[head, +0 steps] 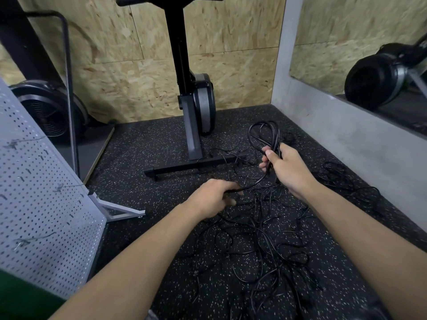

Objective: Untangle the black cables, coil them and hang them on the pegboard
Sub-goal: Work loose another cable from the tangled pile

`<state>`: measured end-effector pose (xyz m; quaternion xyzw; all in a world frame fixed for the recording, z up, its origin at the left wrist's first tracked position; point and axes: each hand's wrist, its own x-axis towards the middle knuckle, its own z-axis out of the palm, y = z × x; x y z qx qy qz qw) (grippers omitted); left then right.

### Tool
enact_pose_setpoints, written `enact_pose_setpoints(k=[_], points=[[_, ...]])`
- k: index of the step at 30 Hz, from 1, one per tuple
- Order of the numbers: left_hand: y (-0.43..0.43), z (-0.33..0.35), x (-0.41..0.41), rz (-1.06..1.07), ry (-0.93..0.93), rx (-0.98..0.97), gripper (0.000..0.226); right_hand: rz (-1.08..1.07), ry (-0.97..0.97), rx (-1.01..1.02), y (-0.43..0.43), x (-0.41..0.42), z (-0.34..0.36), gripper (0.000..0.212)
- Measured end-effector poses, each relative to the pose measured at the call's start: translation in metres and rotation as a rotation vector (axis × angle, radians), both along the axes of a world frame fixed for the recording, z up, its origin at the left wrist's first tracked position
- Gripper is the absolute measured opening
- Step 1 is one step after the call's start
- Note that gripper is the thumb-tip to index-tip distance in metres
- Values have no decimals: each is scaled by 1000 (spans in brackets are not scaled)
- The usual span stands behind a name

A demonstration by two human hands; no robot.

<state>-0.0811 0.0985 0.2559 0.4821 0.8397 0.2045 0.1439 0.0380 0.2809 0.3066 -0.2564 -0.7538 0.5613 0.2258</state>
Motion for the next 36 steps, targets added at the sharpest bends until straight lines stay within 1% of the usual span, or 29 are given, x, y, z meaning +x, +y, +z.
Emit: enact_pose_setpoints(k=[2, 3, 5, 7, 8, 9, 11, 12, 14, 15, 18, 19, 22, 24, 27, 30, 33, 34, 35, 36], points=[[2, 2, 6, -18, 60, -83, 37, 35, 23, -54, -4, 0, 1, 16], [3, 1, 9, -18, 75, -94, 38, 50, 27, -67, -7, 0, 1, 16], [3, -2, 12, -11, 92, -52, 30, 74, 31, -80, -10, -1, 1, 17], [5, -8, 13, 5, 63, 14, 20, 82, 44, -94, -12, -2, 1, 17], [6, -10, 14, 11, 25, 57, 19, 83, 53, -102, -12, -2, 1, 17], [6, -11, 16, 19, -21, 104, 27, 81, 55, -99, -12, -3, 0, 18], [5, -6, 21, 16, -109, 204, 52, 79, 41, -65, -13, -4, -3, 18], [5, -4, 22, 13, -123, 242, 54, 81, 33, -48, -13, -5, -5, 18], [7, -1, 26, 18, -122, 274, 43, 82, 19, -17, -14, -5, -9, 18], [8, -1, 28, 31, -151, 278, 40, 81, 19, -6, -14, -5, -10, 18], [15, -1, 34, 97, -365, 324, 35, 90, 7, 73, -16, -6, -11, 18], [17, -1, 34, 111, -350, 334, 34, 91, -13, 121, -17, -7, -12, 17], [17, -3, 33, 156, -173, 392, 21, 98, -64, 177, -20, -8, -18, 15], [16, -5, 31, 187, -147, 430, 15, 118, -77, 179, -22, -8, -20, 15], [13, -3, 26, 224, -133, 435, 14, 160, -81, 207, -24, -6, -18, 15], [10, 2, 24, 211, -138, 407, 14, 180, -95, 261, -26, -5, -19, 15], [10, 4, 24, 141, -187, 306, 19, 84, -67, 279, -26, -5, -14, 15], [10, 3, 23, 123, -223, 254, 22, 31, -56, 267, -24, -4, -12, 14], [9, 3, 22, 118, -314, 213, 23, -20, -53, 261, -21, -3, -9, 14], [8, 4, 22, 134, -457, 191, 24, -62, -55, 261, -17, -1, -8, 13]])
